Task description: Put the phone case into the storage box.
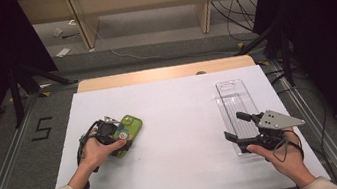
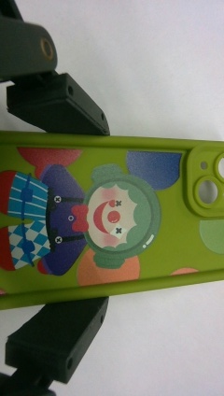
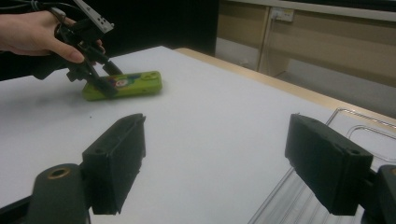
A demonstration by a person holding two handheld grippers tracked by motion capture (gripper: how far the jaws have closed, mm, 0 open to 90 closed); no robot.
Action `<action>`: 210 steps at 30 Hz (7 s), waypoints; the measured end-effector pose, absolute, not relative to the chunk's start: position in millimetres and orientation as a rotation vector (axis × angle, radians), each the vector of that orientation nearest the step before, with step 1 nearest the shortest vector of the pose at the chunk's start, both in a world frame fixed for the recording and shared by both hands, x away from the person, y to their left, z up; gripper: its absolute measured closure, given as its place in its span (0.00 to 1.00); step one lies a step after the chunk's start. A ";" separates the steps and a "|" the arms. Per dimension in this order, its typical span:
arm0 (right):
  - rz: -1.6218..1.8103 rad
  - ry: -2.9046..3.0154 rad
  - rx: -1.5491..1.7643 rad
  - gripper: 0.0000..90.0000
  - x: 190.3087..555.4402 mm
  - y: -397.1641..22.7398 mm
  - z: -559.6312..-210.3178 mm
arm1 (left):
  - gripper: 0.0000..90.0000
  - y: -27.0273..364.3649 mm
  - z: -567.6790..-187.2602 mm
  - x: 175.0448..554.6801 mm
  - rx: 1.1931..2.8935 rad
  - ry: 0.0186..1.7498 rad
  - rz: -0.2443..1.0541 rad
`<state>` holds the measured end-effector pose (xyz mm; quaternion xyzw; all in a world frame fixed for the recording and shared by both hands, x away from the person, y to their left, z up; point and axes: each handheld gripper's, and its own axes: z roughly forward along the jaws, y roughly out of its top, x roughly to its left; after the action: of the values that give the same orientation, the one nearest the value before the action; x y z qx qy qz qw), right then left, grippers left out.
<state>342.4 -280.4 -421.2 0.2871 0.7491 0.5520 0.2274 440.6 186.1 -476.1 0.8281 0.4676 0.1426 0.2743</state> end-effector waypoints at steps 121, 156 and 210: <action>1.681 2.141 0.842 0.18 432.3 -140.4 -412.5 | 0.18 80.6 -431.7 366.8 1.999 0.834 0.452; 1.687 2.214 0.900 0.33 441.0 -130.9 -425.5 | 0.18 79.2 -431.0 365.9 1.988 0.820 0.440; 1.717 2.301 0.756 0.86 432.2 -135.2 -389.7 | 0.18 95.4 -437.2 376.8 1.951 0.765 0.441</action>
<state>432.2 -135.2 -389.7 0.2537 0.7722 0.5761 0.0860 376.8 95.4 -437.2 0.7995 0.3136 0.1806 0.4794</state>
